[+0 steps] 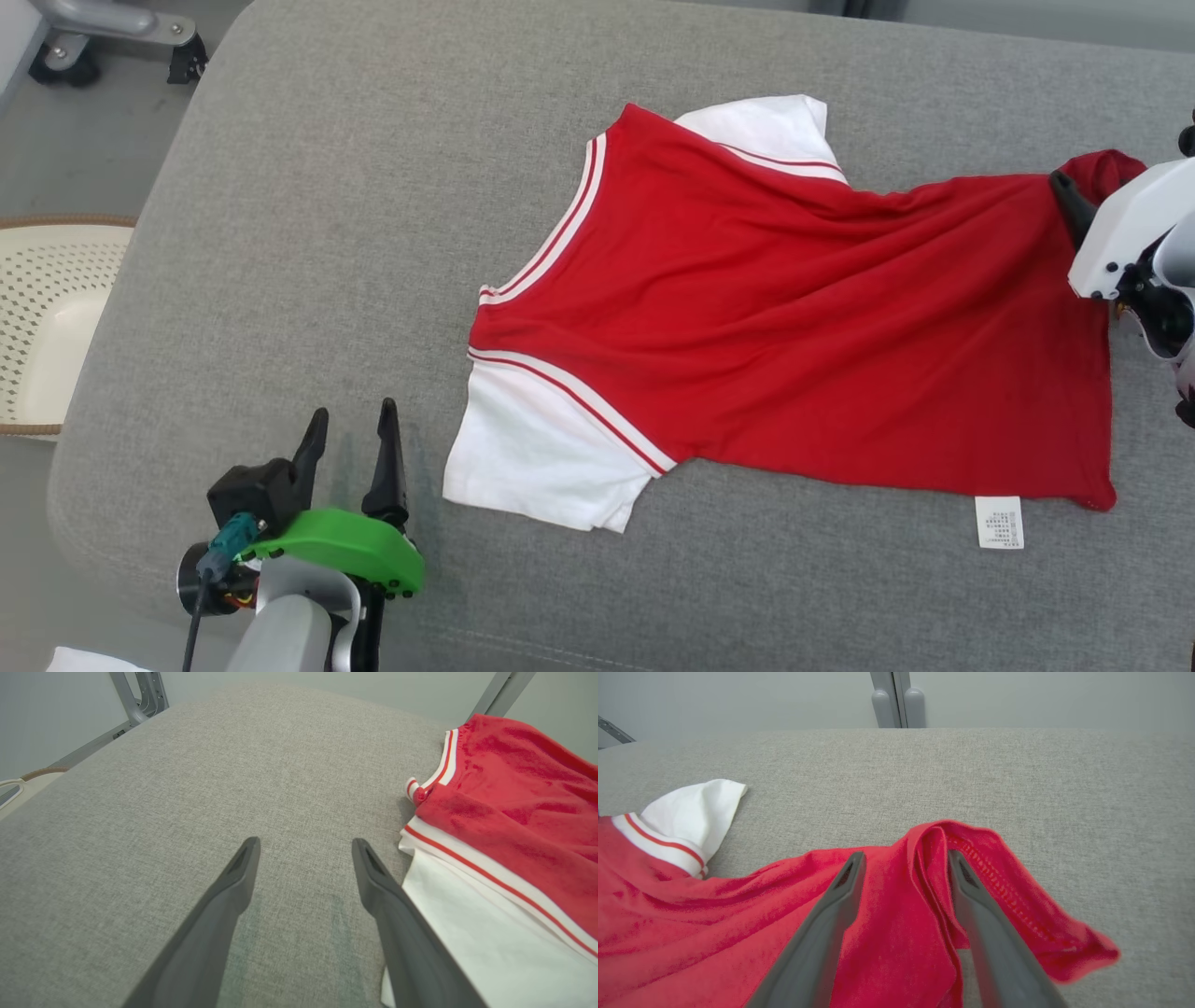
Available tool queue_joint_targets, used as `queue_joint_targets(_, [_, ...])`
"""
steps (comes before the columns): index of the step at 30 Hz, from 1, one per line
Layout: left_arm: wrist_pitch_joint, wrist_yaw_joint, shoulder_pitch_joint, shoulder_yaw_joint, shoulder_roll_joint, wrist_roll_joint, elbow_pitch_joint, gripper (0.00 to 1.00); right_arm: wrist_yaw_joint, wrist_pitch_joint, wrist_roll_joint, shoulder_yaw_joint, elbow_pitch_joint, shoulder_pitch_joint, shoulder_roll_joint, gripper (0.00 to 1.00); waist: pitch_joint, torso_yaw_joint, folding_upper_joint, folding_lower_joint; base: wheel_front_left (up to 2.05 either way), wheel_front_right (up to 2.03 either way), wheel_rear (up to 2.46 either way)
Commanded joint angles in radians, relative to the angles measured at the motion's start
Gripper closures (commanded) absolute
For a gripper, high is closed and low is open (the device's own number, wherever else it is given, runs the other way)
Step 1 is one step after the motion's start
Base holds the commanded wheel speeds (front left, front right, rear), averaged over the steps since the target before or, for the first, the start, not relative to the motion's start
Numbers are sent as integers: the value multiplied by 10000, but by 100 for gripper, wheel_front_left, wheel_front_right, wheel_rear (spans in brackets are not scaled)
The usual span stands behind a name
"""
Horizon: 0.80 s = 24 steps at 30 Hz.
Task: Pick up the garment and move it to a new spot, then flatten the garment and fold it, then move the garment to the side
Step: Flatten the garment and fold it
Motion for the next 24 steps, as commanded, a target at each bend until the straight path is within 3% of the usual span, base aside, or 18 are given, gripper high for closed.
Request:
queue_joint_targets(1, [-44,-18,-108,95,117,66,-77,0,-15,-207,-87,67,-23,32,19,0,-282,-247,0,0,0,0,0])
queue_joint_targets(7, [-40,95,176,515,557,342,-676,0,-15,-1331,-317,449,-950,381,270,0,-1030,-1029,0,0,0,0,0])
queue_joint_targets(15, [-37,196,633,1040,865,724,-2133,0,-15,-2774,-637,755,-3039,983,22,0,-1861,-2170,0,0,0,0,0])
queue_joint_targets(18, [-38,89,837,1252,922,883,-2707,0,-15,-2946,-749,324,-3759,1469,-82,0,-2141,-2524,0,0,0,0,0])
queue_joint_targets(24, [-26,-172,1389,1581,855,1209,-3240,0,-15,-2963,-2373,-1873,-5677,3341,-13,0,-2588,-3017,0,0,0,0,0])
